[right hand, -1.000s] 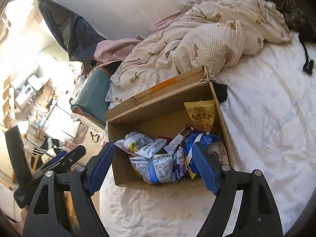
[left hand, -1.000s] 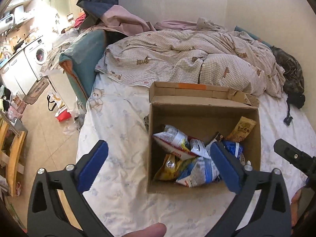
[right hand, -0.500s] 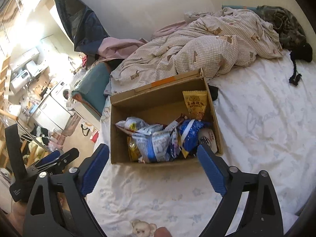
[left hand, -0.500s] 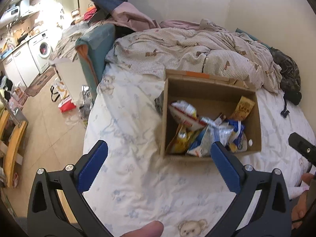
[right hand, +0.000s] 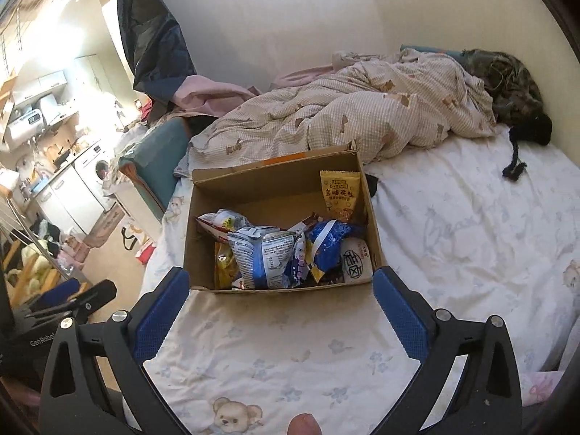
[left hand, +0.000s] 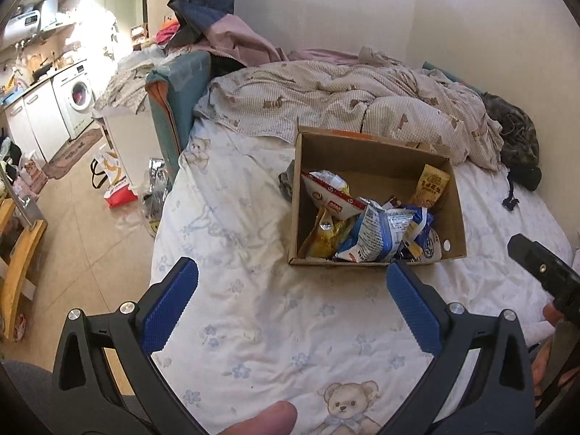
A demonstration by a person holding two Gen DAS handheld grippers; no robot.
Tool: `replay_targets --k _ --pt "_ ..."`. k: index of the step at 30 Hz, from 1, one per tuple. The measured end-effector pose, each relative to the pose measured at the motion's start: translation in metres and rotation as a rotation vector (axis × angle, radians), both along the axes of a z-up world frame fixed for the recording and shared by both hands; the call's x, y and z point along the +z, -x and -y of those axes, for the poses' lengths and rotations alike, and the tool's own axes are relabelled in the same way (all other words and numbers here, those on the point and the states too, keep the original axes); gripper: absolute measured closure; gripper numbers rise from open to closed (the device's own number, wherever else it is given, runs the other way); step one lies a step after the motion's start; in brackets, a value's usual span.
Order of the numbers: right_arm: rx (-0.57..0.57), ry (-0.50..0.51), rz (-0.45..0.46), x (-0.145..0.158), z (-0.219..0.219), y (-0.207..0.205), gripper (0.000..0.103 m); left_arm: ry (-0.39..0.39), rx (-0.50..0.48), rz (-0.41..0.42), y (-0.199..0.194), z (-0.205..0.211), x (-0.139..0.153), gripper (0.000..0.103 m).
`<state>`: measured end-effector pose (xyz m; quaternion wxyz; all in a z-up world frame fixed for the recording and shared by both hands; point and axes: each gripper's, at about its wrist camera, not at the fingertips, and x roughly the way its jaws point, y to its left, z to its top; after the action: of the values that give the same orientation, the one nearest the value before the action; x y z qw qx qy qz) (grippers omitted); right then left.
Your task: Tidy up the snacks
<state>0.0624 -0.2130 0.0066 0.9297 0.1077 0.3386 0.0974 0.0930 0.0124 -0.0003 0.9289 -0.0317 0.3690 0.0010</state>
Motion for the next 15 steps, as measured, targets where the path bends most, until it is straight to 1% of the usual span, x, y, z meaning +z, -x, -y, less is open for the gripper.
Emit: replay_targets --k 6,8,11,13,15 --pt "0.005 0.064 0.014 -0.01 -0.013 -0.003 0.0 -0.034 -0.009 0.011 -0.008 0.01 -0.008 0.0" --pt "0.004 0.089 0.016 -0.013 -0.016 -0.005 0.0 -0.032 -0.005 0.0 -0.012 0.01 -0.012 0.0" --pt "0.001 0.113 0.011 -0.016 -0.019 -0.008 0.0 -0.008 0.014 -0.015 -0.015 0.007 -0.014 0.0" --pt "-0.002 0.114 0.003 -0.018 -0.019 -0.01 0.0 0.004 0.018 -0.016 -0.015 0.004 -0.013 0.0" --pt "-0.006 0.112 -0.004 -0.02 -0.018 -0.012 0.0 -0.002 0.019 -0.014 -0.014 0.004 -0.013 0.0"
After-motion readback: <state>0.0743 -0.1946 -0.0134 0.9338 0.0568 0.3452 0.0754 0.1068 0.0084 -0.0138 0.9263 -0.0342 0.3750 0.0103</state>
